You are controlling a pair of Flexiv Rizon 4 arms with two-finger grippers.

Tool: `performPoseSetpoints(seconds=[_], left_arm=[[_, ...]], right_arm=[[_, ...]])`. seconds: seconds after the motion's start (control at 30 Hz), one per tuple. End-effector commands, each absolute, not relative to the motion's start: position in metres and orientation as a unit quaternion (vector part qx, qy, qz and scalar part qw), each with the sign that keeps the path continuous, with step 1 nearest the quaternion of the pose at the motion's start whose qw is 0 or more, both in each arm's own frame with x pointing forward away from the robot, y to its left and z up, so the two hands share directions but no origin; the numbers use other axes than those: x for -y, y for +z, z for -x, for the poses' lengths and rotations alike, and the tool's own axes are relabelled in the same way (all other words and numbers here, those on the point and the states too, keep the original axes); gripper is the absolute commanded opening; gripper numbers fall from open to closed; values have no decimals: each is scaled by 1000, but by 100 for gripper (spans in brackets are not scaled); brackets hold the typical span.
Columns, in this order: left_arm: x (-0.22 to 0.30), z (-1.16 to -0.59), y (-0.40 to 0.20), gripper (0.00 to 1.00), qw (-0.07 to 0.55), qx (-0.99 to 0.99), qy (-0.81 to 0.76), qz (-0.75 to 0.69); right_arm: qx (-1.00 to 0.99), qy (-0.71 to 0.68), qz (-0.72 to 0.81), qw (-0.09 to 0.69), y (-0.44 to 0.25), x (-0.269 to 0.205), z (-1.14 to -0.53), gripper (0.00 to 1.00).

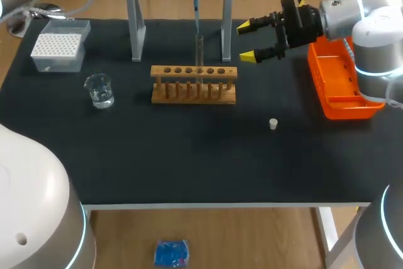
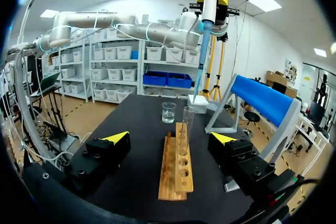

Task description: Invert the test tube, pick up the pipette, mount the tip to pipette, aspirate from beaker and dispense into the tube, eject the tip, return the pipette, and cap with the stopper.

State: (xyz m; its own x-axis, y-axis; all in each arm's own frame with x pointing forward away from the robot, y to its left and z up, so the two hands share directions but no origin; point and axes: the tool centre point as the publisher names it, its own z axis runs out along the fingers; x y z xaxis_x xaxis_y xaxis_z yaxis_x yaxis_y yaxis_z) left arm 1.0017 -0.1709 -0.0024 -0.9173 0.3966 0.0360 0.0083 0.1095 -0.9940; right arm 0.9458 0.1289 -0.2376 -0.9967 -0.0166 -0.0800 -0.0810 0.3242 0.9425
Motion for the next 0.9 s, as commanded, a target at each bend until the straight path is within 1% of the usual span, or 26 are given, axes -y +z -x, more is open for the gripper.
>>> performPoseSetpoints(seconds=[0.03, 0.9], left_arm=[[173, -995, -1, 0, 138, 731, 653, 140], [174, -982, -11, 0, 129, 729, 659, 135]], right_arm=[[-813, 580, 30, 27, -238, -128, -946, 100], [-813, 580, 30, 27, -238, -128, -946, 100]])
